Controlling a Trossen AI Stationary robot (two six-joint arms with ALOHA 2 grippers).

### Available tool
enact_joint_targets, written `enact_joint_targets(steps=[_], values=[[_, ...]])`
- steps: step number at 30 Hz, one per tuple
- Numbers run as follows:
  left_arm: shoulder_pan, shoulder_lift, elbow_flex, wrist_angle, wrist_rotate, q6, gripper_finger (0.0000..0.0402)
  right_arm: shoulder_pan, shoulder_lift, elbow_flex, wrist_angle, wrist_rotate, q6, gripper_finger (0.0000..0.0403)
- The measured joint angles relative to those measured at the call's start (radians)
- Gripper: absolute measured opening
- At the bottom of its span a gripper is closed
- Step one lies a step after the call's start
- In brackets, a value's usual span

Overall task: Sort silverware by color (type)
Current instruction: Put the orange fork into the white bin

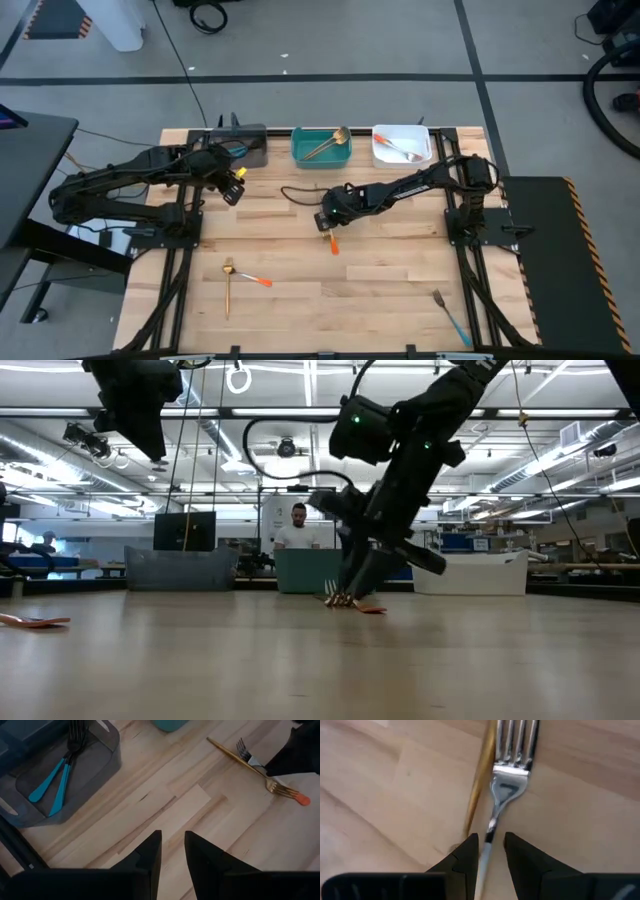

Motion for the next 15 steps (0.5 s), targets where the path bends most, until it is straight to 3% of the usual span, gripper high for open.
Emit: enact_joint_targets(steps=[8, 15], values=[[0.000, -0.001, 0.000, 0.017, 0.000, 0.001, 0.0094, 0.015, 0.031, 0.008, -0.050, 0.048, 0.042, 0.0095], [0.000, 0.000, 0.000, 0.022, 0.000, 0.000, 0.0094, 0.004, 0.047, 0.007, -0.076, 0.086, 0.026, 0.0019]])
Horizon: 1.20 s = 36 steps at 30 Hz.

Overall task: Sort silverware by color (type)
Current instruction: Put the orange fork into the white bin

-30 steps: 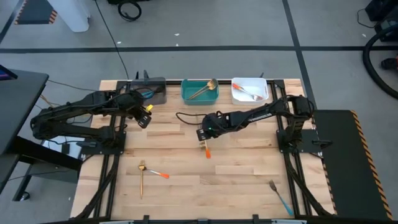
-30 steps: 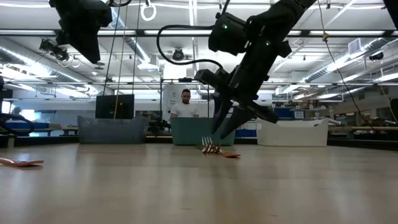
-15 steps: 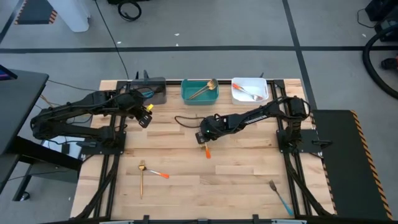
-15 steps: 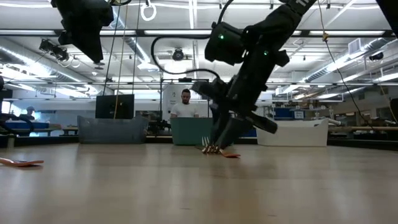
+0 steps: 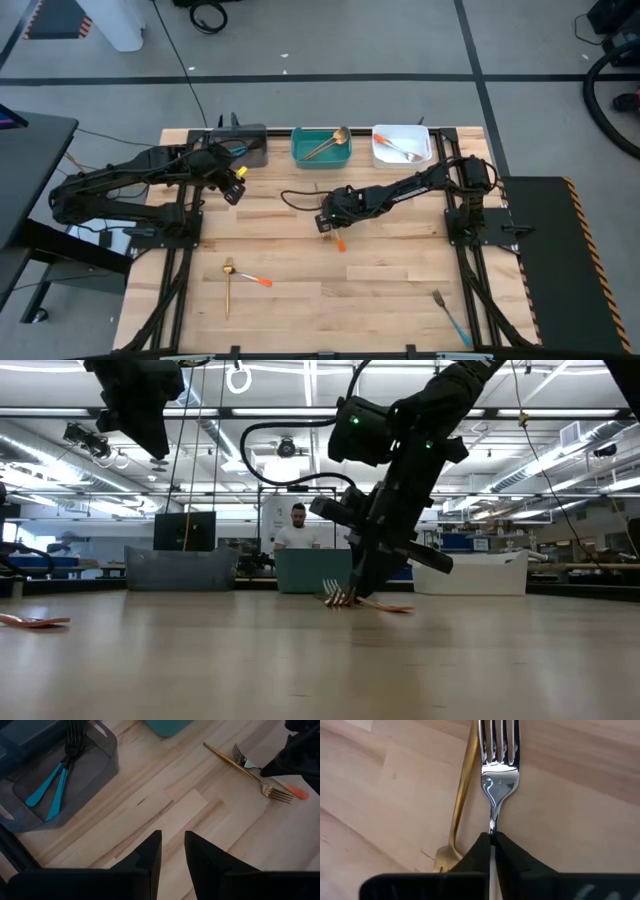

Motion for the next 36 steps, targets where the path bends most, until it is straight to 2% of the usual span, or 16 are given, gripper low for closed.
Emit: enact_joint_targets(steps=[8, 15, 19, 22, 25, 28, 32, 36], values=[[0.000, 0.000, 0.000, 0.001, 0.000, 0.000, 0.0094, -0.030, -0.018, -0.006, -0.009, -0.053, -0.097, 0.0011], [0.000, 0.000, 0.000, 0.010, 0.000, 0.022, 0.0094, -0.042, -0.180, -0.016, -0.077, -0.033, -0.199, 0.0009], [0.000, 0.000, 0.000, 0.047, 0.000, 0.024, 0.0094, -0.075, -0.330, -0.014, -0.120, 0.063, -0.306, 0.0000], [0.000, 0.000, 0.000, 0.099, 0.000, 0.023, 0.0094, -0.116, -0.459, -0.012, -0.133, 0.224, -0.451, 0.0000], [0.001, 0.000, 0.000, 0.164, 0.000, 0.024, 0.0094, -0.176, -0.558, -0.010, -0.178, 0.406, -0.643, 0.0000], [0.001, 0.000, 0.000, 0.224, 0.000, 0.024, 0.0094, -0.266, -0.622, -0.010, -0.218, 0.485, -0.826, 0.0001], [0.001, 0.000, 0.000, 0.264, -0.002, 0.029, 0.0094, -0.429, -0.627, -0.010, -0.299, 0.485, -1.033, 0.0003], [0.001, 0.000, 0.000, 0.267, -0.019, 0.035, 0.0094, -0.591, -0.570, -0.010, -0.316, 0.412, -1.175, 0.0007]])
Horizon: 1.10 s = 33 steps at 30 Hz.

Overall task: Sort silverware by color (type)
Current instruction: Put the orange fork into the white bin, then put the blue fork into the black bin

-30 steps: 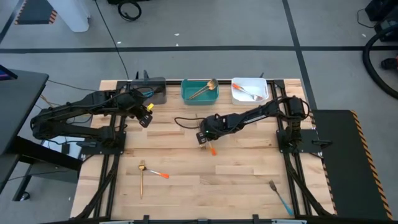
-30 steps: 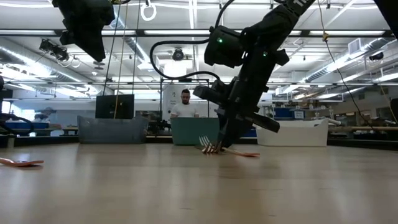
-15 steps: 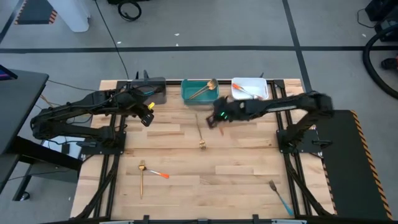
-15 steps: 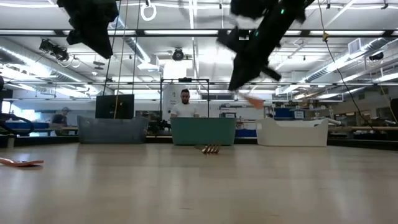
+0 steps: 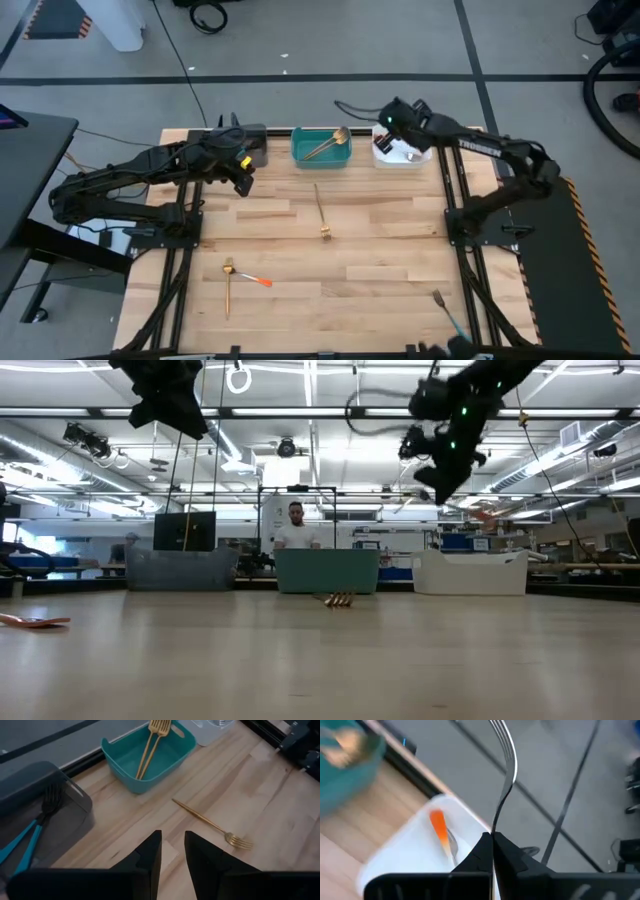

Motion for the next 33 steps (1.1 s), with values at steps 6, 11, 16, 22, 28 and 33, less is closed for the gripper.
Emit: enact_joint_targets(steps=[6, 11, 16, 22, 28, 33], values=[[0.000, 0.000, 0.000, 0.000, -0.007, 0.000, 0.0094, -0.150, 0.109, 0.000, 0.013, -0.185, -0.175, 0.0009], [0.000, 0.000, 0.000, 0.000, -0.008, -0.005, 0.0094, -0.186, 0.163, 0.000, -0.023, -0.199, -0.305, 0.0010], [0.000, 0.000, 0.000, -0.001, -0.049, -0.006, 0.0094, -0.187, 0.174, 0.000, -0.046, -0.244, -0.328, 0.0013], [0.000, 0.000, 0.000, -0.001, -0.069, -0.011, 0.0094, -0.187, 0.175, 0.000, -0.103, -0.305, -0.328, 0.0036], [0.000, 0.000, 0.000, -0.001, -0.071, -0.012, 0.0094, -0.191, 0.175, 0.001, -0.102, -0.288, -0.334, 0.0074], [0.000, 0.000, 0.000, -0.001, -0.072, -0.012, 0.0094, -0.192, 0.175, 0.002, -0.109, -0.178, -0.299, 0.0099]])
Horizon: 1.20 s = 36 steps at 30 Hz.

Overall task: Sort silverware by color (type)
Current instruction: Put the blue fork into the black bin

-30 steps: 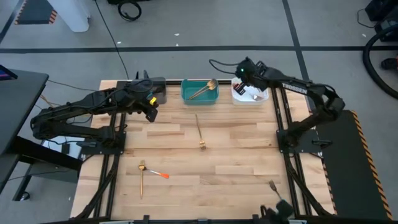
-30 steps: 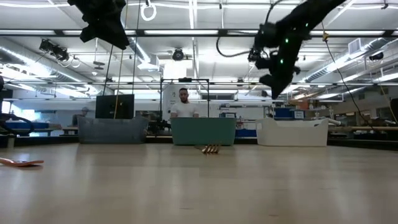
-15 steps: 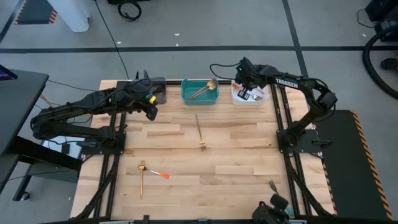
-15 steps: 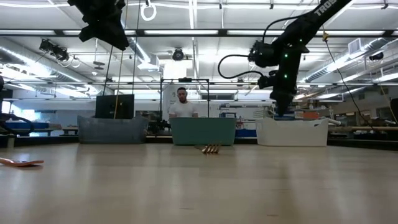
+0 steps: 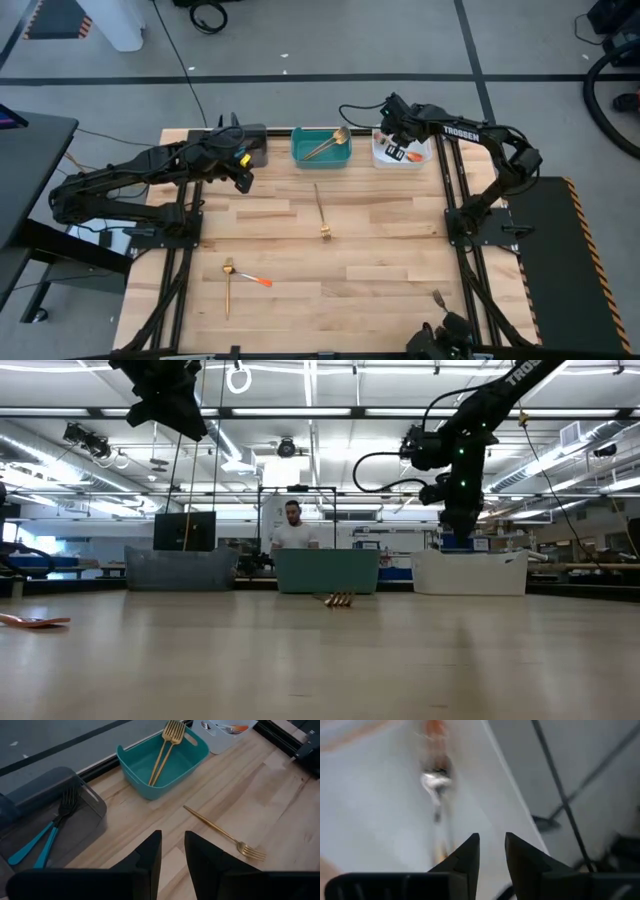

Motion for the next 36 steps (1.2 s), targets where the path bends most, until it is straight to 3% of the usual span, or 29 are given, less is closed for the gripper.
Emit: enact_joint_targets(steps=[4, 10, 14, 18, 21, 25, 36], values=[[0.000, 0.000, 0.000, 0.000, 0.005, -0.024, 0.0094, 0.019, -0.017, 0.025, -0.132, 0.102, 0.084, 0.0103], [-0.002, 0.000, 0.000, -0.043, 0.130, 0.004, 0.0094, 0.063, -0.020, 0.175, -0.464, 0.060, 0.303, 0.0103], [-0.002, 0.000, 0.000, -0.117, 0.205, 0.026, 0.0094, 0.094, -0.020, 0.265, -0.643, -0.047, 0.456, 0.0102], [-0.012, 0.000, 0.000, -0.167, 0.205, 0.026, 0.0094, 0.140, -0.029, 0.312, -0.820, -0.246, 0.570, 0.0101], [-0.045, 0.000, 0.000, -0.181, 0.208, 0.048, 0.0094, 0.206, -0.071, 0.290, -0.817, -0.388, 0.667, 0.0101], [-0.109, 0.000, 0.000, -0.189, 0.208, 0.079, 0.0094, 0.335, -0.137, 0.258, -0.816, -0.479, 0.838, 0.0101], [-0.198, 0.000, 0.000, -0.187, 0.207, 0.143, 0.0094, 0.878, -0.274, 0.130, -0.775, -0.468, 1.547, 0.0100]])
